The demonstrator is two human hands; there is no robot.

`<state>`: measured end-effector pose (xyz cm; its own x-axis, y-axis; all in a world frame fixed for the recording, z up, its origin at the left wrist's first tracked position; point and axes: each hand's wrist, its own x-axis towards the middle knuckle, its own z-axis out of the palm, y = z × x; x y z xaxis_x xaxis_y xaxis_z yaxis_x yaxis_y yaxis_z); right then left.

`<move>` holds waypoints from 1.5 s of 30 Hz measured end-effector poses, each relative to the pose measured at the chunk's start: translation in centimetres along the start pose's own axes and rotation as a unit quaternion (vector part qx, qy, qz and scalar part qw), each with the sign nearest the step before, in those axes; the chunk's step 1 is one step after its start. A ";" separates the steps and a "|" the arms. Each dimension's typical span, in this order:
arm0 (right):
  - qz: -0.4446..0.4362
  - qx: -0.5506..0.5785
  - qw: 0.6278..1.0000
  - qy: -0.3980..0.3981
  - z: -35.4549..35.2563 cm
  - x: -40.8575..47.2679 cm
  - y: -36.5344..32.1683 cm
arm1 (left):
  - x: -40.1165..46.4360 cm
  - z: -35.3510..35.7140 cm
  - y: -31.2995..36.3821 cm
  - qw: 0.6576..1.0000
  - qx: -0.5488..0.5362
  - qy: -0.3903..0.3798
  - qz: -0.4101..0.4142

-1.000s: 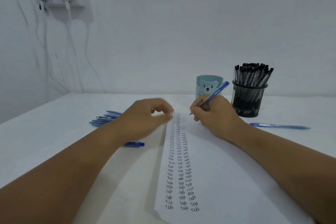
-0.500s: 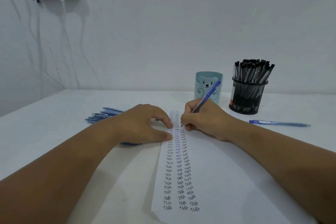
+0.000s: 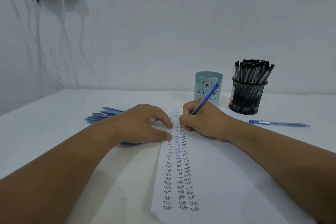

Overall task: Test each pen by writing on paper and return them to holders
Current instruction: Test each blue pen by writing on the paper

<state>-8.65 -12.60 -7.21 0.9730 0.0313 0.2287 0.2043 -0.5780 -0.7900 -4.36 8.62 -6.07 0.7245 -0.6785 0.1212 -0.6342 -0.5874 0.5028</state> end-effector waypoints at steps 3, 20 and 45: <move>0.002 0.001 1.000 -0.006 0.0 0.0 0.1 | 0.0 0.1 0.0 1.000 -0.001 0.000 -0.002; 0.005 0.012 1.000 0.004 0.0 0.1 0.4 | 0.0 0.0 0.0 1.000 -0.009 -0.003 -0.001; -0.004 -0.031 1.000 0.004 -0.1 -0.2 -0.1 | -0.1 0.0 -0.1 1.000 -0.002 -0.001 0.000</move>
<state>-8.90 -12.66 -7.14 0.9705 0.0290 0.2395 0.2043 -0.6268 -0.7519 -4.36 8.71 -6.09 0.7231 -0.6803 0.1193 -0.6336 -0.5846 0.5068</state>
